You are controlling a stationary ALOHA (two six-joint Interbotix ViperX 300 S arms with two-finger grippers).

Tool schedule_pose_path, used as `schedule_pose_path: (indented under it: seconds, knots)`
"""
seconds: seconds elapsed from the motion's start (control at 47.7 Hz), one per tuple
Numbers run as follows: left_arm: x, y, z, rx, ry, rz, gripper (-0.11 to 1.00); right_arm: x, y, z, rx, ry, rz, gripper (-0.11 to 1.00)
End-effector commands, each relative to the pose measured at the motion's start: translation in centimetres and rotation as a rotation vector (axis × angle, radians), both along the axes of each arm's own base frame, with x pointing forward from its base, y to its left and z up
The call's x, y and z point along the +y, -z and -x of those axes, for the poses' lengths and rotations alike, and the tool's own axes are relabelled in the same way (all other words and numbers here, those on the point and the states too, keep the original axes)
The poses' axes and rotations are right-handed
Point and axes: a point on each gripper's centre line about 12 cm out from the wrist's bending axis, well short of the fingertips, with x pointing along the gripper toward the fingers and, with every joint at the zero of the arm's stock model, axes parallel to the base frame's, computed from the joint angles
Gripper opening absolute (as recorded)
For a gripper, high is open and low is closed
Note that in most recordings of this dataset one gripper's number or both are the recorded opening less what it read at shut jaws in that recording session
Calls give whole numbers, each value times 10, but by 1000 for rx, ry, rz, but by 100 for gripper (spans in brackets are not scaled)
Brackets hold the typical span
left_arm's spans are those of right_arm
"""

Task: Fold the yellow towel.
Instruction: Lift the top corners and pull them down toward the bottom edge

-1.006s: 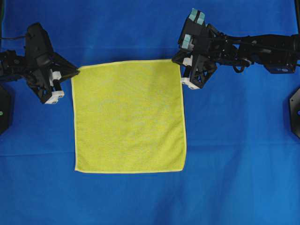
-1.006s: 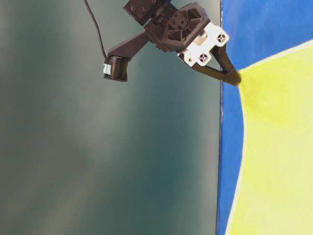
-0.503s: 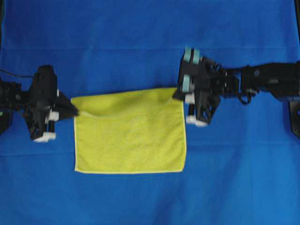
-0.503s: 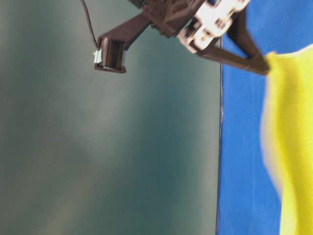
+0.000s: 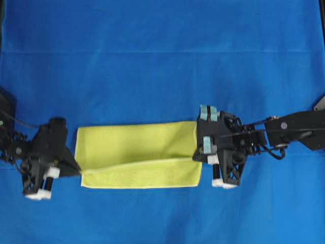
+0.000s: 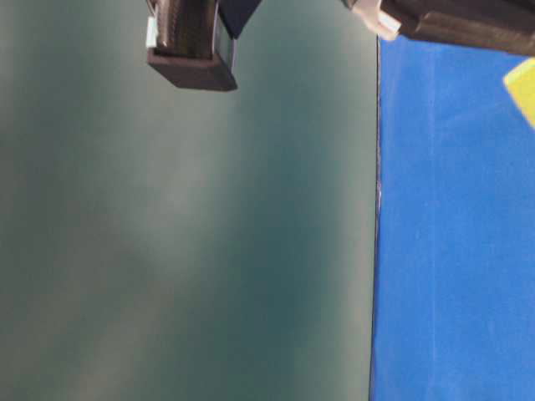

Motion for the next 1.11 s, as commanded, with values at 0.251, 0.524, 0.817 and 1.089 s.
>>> schedule_pose_path:
  seconds: [0.251,0.524,0.817,1.089]
  knots:
    - [-19,-6,-7,-15,50,11,3,20,-11,-8,-36,-38,-19,1]
    - [-14,-6,-10,-12,28,11,3,21,-11,-8,-37,-36,-23,1]
    - [-12,-17,-14,-36,17,21,53,30,-24,-14,-65,-55,-31,47]
    - [8,-28,-6,-42,-25,7,69,18,-46,-14,-105,-49,-11,61]
